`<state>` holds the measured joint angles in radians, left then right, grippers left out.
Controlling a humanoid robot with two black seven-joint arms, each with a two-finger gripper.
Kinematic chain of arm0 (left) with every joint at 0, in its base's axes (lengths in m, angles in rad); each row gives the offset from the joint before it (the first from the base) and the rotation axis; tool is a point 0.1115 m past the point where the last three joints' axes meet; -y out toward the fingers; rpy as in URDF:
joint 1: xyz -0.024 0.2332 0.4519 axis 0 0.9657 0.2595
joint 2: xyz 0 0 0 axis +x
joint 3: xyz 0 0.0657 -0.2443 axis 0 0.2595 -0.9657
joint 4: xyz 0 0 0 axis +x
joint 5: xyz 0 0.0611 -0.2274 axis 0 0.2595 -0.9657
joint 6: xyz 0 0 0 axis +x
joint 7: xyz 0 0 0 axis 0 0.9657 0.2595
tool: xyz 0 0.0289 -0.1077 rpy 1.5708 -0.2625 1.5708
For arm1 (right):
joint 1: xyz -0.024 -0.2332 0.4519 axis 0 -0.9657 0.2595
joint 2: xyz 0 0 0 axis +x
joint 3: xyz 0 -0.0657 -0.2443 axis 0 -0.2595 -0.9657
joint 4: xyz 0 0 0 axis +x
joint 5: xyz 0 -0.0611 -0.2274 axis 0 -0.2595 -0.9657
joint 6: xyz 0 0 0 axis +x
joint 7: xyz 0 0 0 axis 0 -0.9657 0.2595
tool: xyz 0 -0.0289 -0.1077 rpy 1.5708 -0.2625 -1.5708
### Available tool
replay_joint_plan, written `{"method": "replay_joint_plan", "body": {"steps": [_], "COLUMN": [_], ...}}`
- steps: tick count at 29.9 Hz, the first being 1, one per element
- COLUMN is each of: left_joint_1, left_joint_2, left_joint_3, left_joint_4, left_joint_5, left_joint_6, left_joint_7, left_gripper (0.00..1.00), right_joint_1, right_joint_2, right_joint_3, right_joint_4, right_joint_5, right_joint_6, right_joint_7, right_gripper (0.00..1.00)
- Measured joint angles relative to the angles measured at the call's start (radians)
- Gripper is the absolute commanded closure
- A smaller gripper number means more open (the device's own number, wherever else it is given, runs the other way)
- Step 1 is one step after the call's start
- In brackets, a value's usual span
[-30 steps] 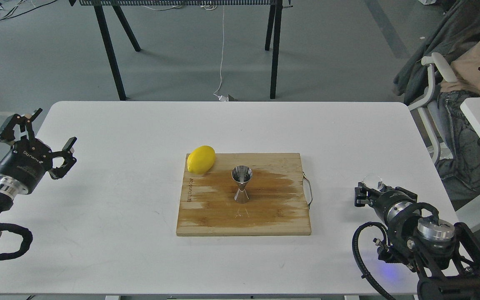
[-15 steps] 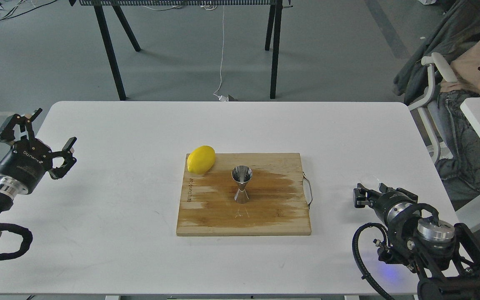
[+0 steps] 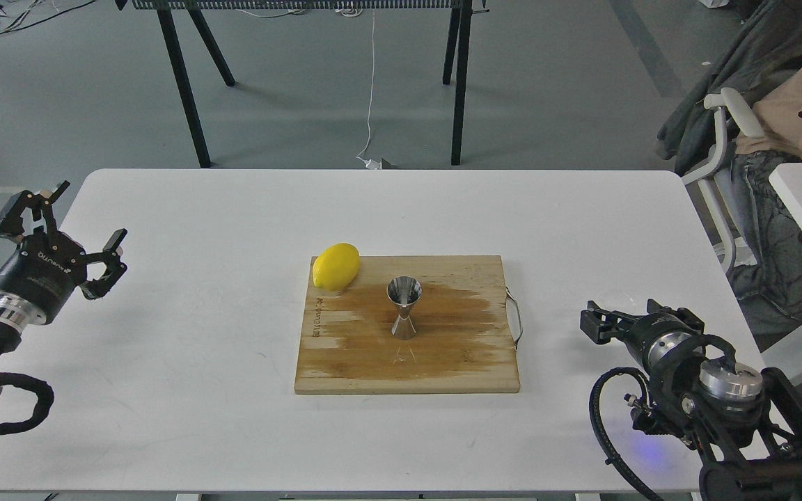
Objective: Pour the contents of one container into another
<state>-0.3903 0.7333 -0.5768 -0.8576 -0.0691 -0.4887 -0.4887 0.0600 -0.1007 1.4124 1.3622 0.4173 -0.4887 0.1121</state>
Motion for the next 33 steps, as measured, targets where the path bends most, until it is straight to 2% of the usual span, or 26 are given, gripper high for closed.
{"method": "replay_joint_plan", "body": {"steps": [5, 8, 11, 18, 19, 21, 25, 33], "left_joint_1": [-0.001, -0.001, -0.003, -0.005, -0.006, -0.010, -0.014, -0.020], "left_joint_2": [-0.011, -0.014, -0.015, -0.015, -0.015, -0.013, -0.012, -0.012], "left_joint_3": [0.000, 0.000, -0.001, -0.001, -0.001, -0.001, -0.002, -0.012], "left_joint_4": [0.029, 0.036, 0.047, 0.066, 0.067, 0.067, 0.068, 0.068], "left_joint_5": [0.000, 0.000, 0.000, 0.000, 0.000, 0.000, 0.000, 0.000], "left_joint_6": [0.000, 0.000, 0.000, 0.000, 0.000, 0.000, 0.000, 0.000], "left_joint_7": [0.000, 0.000, 0.000, -0.001, -0.001, -0.001, -0.001, 0.000], "left_gripper": [0.00, 0.00, 0.00, 0.00, 0.00, 0.00, 0.00, 0.00], "right_joint_1": [-0.003, -0.002, 0.005, 0.063, 0.070, 0.079, 0.084, 0.068], "right_joint_2": [-0.041, -0.082, -0.133, -0.195, -0.196, -0.196, -0.191, -0.174], "right_joint_3": [0.002, 0.002, -0.004, -0.025, -0.025, -0.028, -0.045, -0.051], "right_joint_4": [0.066, 0.092, 0.093, -0.026, -0.065, -0.140, -0.213, -0.226], "right_joint_5": [-0.001, -0.011, -0.041, -0.171, -0.177, -0.182, -0.184, -0.181], "right_joint_6": [0.004, 0.063, 0.243, 0.775, 0.855, 0.939, 0.975, 0.978], "right_joint_7": [-0.005, -0.039, -0.096, -0.240, -0.253, -0.265, -0.269, -0.259], "right_gripper": [0.03, 0.03, 0.03, 0.03, 0.03, 0.03, 0.03, 0.01]}}
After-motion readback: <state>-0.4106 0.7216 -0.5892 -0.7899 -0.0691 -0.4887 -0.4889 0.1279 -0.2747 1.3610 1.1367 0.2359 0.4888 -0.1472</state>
